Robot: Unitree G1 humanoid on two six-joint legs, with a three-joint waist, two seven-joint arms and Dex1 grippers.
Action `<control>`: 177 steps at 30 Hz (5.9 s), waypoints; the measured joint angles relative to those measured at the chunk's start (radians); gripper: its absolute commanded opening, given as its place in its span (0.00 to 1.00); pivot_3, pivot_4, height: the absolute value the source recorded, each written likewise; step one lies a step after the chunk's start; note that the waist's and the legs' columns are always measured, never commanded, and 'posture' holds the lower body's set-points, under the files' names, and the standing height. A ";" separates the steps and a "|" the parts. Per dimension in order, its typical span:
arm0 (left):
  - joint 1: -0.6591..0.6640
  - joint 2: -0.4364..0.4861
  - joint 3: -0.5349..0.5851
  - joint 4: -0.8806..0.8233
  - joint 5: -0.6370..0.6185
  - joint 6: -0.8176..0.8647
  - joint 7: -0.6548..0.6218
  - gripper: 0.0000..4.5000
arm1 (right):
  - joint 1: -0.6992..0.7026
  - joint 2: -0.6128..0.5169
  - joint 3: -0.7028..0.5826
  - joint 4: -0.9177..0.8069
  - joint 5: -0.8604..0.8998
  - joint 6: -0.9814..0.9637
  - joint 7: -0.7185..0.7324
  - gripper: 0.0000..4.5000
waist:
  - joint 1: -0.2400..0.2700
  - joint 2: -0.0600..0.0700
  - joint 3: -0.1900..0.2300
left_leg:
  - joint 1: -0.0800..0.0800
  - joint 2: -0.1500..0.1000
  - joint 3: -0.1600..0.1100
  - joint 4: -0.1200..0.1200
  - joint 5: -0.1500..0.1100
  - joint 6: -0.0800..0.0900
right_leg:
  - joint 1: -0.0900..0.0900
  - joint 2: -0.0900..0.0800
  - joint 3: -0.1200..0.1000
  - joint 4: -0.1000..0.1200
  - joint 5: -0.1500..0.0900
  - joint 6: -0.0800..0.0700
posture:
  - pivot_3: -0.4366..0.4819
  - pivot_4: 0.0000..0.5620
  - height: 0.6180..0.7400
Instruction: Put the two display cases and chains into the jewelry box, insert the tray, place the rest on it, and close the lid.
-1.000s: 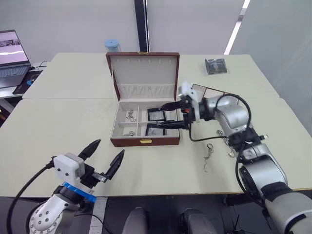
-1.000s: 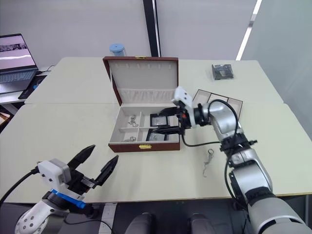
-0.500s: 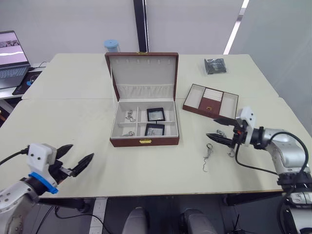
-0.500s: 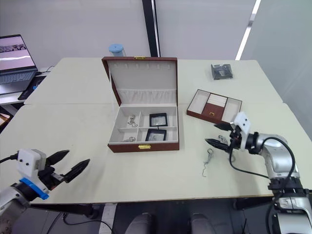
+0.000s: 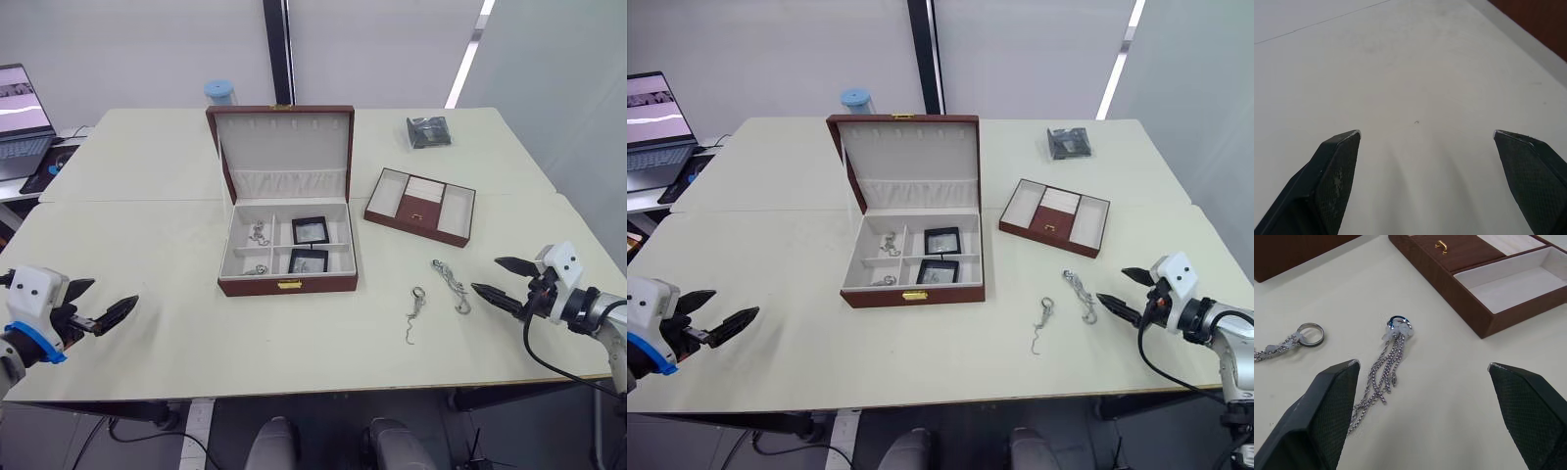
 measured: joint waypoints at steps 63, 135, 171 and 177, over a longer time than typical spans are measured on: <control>0.083 -0.276 -0.479 -0.704 0.055 -0.043 -0.016 1.00 | -0.882 0.134 0.479 1.014 -0.403 -0.294 0.109 0.99 | -0.002 0.001 0.001 | 0.000 0.000 0.001 0.001 0.000 0.000 | 0.000 0.000 0.001 0.001 0.000 0.000 | 0.48 0.27 1.00; 0.409 -0.495 -0.347 -0.812 0.067 -0.112 0.232 1.00 | -0.598 -0.030 0.646 -0.492 -0.033 0.661 0.146 0.00 | -0.002 0.010 0.007 | -0.001 -0.001 -0.002 0.001 0.000 0.000 | 0.000 0.001 0.000 -0.001 0.000 0.000 | 0.48 0.27 1.00; 0.634 -0.668 -0.396 -0.995 0.170 -0.198 0.457 1.00 | -0.900 0.339 0.855 -0.028 -0.238 0.494 0.179 0.00 | -0.002 0.008 0.007 | -0.009 0.000 -0.001 0.004 0.000 0.000 | -0.012 0.001 0.001 0.006 0.000 -0.001 | 0.48 0.27 1.00; 0.623 -0.666 -0.397 -0.983 0.169 -0.198 0.452 1.00 | -0.900 0.346 0.855 -0.015 -0.247 0.498 0.175 0.00 | -0.002 0.008 0.007 | -0.010 0.000 -0.001 0.004 0.000 0.000 | -0.012 0.001 0.001 0.006 0.000 -0.001 | 0.48 0.27 1.00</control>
